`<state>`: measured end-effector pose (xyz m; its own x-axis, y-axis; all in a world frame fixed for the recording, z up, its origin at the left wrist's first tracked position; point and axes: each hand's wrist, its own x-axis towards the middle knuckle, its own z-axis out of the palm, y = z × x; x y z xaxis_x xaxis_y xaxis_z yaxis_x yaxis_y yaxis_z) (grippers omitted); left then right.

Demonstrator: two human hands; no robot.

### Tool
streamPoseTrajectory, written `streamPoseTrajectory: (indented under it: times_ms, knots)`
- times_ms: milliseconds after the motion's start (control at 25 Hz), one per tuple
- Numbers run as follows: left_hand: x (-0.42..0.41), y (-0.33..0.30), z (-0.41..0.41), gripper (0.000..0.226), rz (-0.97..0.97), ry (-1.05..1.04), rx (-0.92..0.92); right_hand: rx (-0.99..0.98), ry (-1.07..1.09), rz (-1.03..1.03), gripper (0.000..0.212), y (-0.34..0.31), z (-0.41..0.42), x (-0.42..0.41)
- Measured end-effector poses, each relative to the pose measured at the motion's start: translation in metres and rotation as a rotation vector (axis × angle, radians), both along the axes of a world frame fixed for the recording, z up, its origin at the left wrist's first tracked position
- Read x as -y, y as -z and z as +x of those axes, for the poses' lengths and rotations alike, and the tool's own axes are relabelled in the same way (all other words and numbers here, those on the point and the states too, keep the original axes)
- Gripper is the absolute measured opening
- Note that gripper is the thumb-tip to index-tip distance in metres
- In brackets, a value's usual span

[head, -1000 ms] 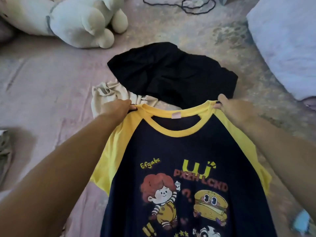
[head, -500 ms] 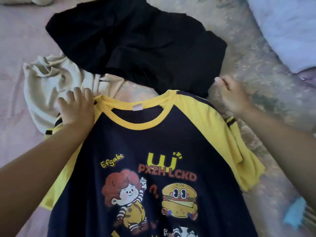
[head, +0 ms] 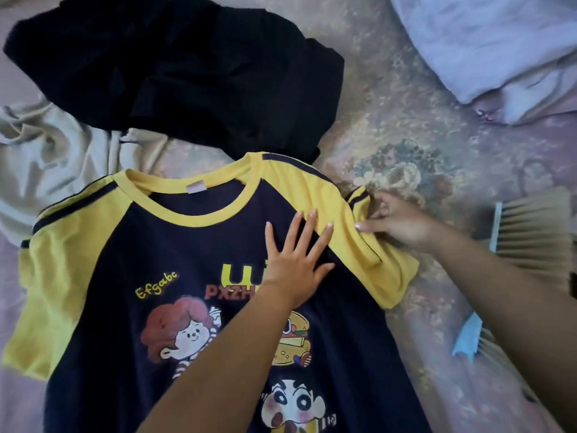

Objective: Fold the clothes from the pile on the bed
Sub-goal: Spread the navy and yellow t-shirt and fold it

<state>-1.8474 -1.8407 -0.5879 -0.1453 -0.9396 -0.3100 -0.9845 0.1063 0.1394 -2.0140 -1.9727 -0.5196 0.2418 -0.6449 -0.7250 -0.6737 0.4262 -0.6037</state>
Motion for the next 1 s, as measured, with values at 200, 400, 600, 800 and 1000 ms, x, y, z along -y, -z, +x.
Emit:
streamPoseTrajectory:
  times_ms: [200,400,600,800,1000]
  knots:
    - [0.001,0.002,0.000,0.066,0.053,-0.014,0.036,-0.009,0.138,-0.230,0.015,0.008,-0.005,-0.003]
    - [0.003,-0.008,-0.001,0.062,0.110,-0.021,0.023,-0.159,0.263,-0.491,0.029,-0.005,-0.058,-0.005]
    - [0.006,-0.013,-0.005,0.065,0.130,-0.043,0.041,-0.457,0.239,-0.494,0.037,-0.012,-0.104,-0.003]
    - [0.004,-0.013,-0.034,0.067,0.009,0.000,0.024,-0.418,0.299,-0.338,0.046,0.010,-0.101,-0.012]
    - [-0.011,-0.012,-0.088,0.066,0.004,0.123,-0.103,-0.225,0.290,-0.135,0.043,-0.003,-0.117,-0.026]
